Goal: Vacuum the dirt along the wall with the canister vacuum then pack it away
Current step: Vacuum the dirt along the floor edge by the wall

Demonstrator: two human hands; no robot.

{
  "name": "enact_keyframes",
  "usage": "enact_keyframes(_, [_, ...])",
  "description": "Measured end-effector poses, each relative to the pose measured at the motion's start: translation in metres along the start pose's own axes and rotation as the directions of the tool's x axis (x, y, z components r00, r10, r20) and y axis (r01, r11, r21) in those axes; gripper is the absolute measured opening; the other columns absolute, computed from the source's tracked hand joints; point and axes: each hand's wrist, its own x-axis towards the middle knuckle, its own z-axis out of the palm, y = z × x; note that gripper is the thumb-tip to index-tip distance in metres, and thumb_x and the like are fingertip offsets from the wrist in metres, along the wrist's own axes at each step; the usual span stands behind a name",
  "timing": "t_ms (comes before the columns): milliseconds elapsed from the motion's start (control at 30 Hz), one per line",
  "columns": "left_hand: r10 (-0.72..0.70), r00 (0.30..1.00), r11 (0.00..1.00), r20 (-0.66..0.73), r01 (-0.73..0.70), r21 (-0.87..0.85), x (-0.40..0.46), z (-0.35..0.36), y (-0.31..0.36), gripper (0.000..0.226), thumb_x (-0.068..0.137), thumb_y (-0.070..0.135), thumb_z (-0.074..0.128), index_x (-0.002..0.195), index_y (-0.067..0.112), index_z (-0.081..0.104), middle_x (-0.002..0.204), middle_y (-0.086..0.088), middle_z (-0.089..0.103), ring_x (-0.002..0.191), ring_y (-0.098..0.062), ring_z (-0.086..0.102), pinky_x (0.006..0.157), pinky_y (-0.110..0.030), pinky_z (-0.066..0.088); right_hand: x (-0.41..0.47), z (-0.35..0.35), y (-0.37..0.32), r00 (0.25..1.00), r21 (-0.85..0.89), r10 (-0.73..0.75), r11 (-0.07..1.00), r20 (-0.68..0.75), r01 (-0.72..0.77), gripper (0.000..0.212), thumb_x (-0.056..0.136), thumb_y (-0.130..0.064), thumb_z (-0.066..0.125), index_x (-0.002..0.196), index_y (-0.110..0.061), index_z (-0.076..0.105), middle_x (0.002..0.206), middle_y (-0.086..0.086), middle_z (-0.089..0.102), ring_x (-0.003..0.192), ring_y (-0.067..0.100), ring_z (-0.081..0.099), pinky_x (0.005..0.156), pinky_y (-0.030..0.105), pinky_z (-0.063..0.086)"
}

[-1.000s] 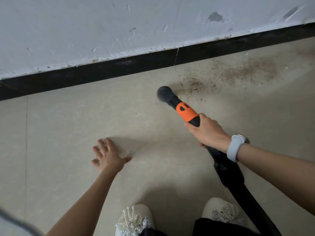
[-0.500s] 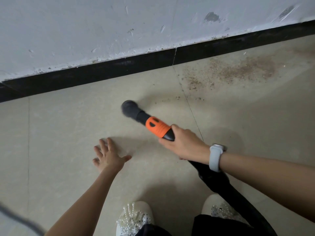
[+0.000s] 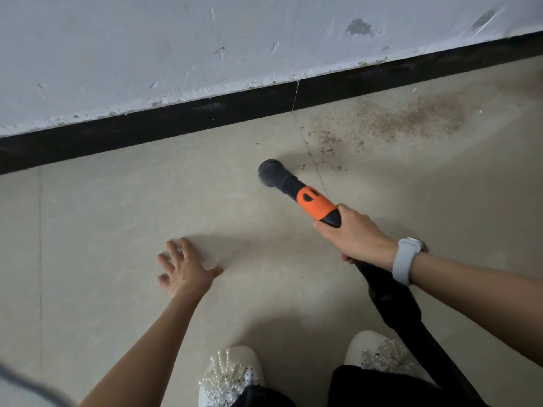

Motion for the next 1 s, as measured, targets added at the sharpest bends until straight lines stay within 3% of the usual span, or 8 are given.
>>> enact_keyframes(233, [-0.014, 1.0, 1.0, 0.008, 0.014, -0.014, -0.001, -0.002, 0.006, 0.103, 0.078, 0.046, 0.071, 0.148, 0.017, 0.002, 0.154, -0.006, -0.005, 0.14, -0.032, 0.001, 0.107, -0.049, 0.028, 0.003, -0.017, 0.022, 0.97, 0.093, 0.173, 0.983, -0.169, -0.159, 0.029, 0.083, -0.044, 0.054, 0.089, -0.016, 0.047, 0.059, 0.005, 0.062, 0.041, 0.025, 0.063, 0.043, 0.025, 0.048])
enact_keyframes(333, [-0.014, 1.0, 1.0, 0.007, 0.014, -0.014, -0.002, -0.003, 0.006, 0.103, 0.078, 0.045, 0.071, 0.148, 0.016, 0.002, 0.154, -0.007, -0.005, 0.14, -0.032, 0.001, 0.106, -0.049, 0.028, -0.001, -0.014, 0.02, 0.971, 0.061, 0.144, 0.989, -0.188, -0.135, 0.029, 0.083, -0.046, 0.054, 0.087, -0.018, 0.045, 0.06, 0.003, 0.06, 0.034, 0.019, 0.058, 0.038, 0.02, 0.04])
enact_keyframes(533, [0.012, 1.0, 1.0, 0.01, -0.012, -0.002, -0.004, -0.004, 0.006, 0.099, 0.08, 0.043, 0.069, 0.148, 0.017, 0.003, 0.155, -0.006, -0.006, 0.142, -0.028, -0.001, 0.107, -0.049, 0.027, -0.02, 0.01, 0.009, 0.999, 0.083, -0.029, 0.996, 0.032, 0.027, 0.028, 0.08, -0.045, 0.058, 0.08, -0.022, 0.043, 0.057, 0.0, 0.057, 0.035, 0.015, 0.055, 0.037, 0.022, 0.042])
enact_keyframes(600, [0.062, 0.998, 0.998, 0.011, -0.062, 0.011, -0.006, -0.003, 0.008, 0.089, 0.084, 0.039, 0.067, 0.148, 0.018, 0.008, 0.156, -0.004, -0.005, 0.143, -0.028, -0.003, 0.108, -0.048, 0.025, -0.024, 0.011, 0.013, 0.997, 0.068, -0.031, 0.997, 0.068, 0.026, 0.027, 0.08, -0.045, 0.057, 0.081, -0.022, 0.044, 0.057, 0.0, 0.057, 0.036, 0.016, 0.056, 0.039, 0.022, 0.042])
enact_keyframes(700, [0.148, 0.988, 0.989, 0.036, -0.148, 0.022, -0.011, 0.001, 0.019, 0.081, 0.087, 0.03, 0.064, 0.148, 0.022, 0.01, 0.157, -0.002, -0.007, 0.143, -0.029, -0.008, 0.111, -0.049, 0.02, -0.023, -0.001, 0.026, 1.0, 0.099, 0.029, 0.995, 0.009, -0.03, 0.025, 0.083, -0.042, 0.058, 0.081, -0.022, 0.043, 0.057, 0.001, 0.057, 0.037, 0.017, 0.057, 0.038, 0.023, 0.042])
enact_keyframes(833, [0.276, 0.958, 0.958, 0.082, -0.281, 0.059, -0.025, 0.014, 0.048, 0.081, 0.091, 0.037, 0.057, 0.15, 0.024, 0.003, 0.158, -0.003, -0.014, 0.144, -0.031, -0.016, 0.115, -0.054, 0.008, -0.024, -0.023, 0.052, 0.987, 0.184, 0.135, 0.976, -0.092, -0.117, 0.027, 0.083, -0.042, 0.058, 0.083, -0.018, 0.046, 0.056, 0.004, 0.057, 0.038, 0.022, 0.057, 0.038, 0.023, 0.041])
enact_keyframes(1000, [0.373, 0.922, 0.912, 0.103, -0.384, 0.14, -0.031, 0.026, 0.073, 0.082, 0.091, 0.044, 0.054, 0.15, 0.024, 0.001, 0.157, -0.004, -0.017, 0.143, -0.032, -0.018, 0.115, -0.054, 0.005, -0.04, -0.022, 0.08, 0.984, 0.225, 0.174, 0.961, -0.045, -0.16, 0.029, 0.08, -0.044, 0.058, 0.084, -0.017, 0.047, 0.057, 0.004, 0.056, 0.038, 0.022, 0.056, 0.04, 0.026, 0.044])
